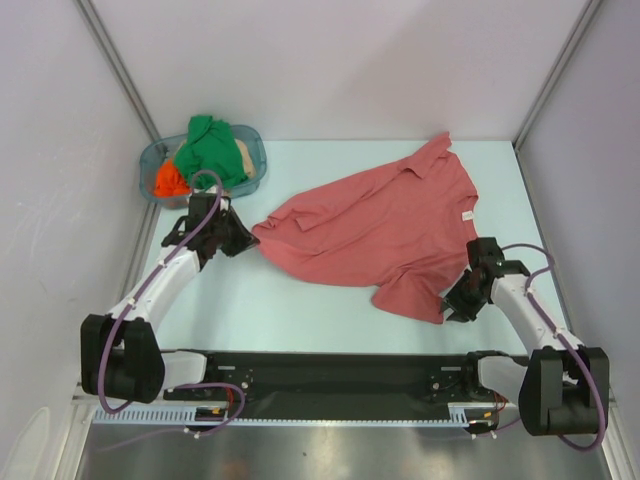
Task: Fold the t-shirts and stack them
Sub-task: Flatten the tshirt out
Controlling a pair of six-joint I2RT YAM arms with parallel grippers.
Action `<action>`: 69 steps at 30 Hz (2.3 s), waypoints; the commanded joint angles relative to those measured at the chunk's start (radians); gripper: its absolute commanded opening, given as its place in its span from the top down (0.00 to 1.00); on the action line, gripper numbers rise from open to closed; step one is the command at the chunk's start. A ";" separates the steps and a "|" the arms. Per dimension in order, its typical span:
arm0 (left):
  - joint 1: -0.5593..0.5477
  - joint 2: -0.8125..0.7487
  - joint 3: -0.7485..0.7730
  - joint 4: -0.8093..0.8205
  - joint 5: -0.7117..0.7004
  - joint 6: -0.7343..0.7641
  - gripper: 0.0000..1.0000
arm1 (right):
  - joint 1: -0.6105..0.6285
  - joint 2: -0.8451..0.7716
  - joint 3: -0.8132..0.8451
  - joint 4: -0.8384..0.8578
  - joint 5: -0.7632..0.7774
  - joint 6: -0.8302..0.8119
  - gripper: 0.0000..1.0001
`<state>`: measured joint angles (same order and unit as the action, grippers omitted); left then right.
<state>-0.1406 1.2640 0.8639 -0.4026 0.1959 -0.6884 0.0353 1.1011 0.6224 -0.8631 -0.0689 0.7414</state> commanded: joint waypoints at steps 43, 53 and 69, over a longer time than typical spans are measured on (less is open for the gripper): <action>0.001 -0.204 0.173 -0.056 -0.012 0.041 0.99 | -0.187 0.080 0.670 0.055 0.129 -0.168 1.00; -0.045 -0.232 0.654 0.131 0.065 0.013 1.00 | -0.245 -0.015 1.330 0.262 0.026 -0.264 1.00; -0.070 -0.334 0.955 0.176 0.126 -0.051 1.00 | 0.099 -0.121 1.792 0.349 0.362 -0.537 1.00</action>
<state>-0.2047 0.9169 1.8153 -0.2302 0.3222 -0.7048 0.0448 0.9424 2.4340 -0.5488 0.1753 0.2836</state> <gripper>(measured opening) 0.011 0.011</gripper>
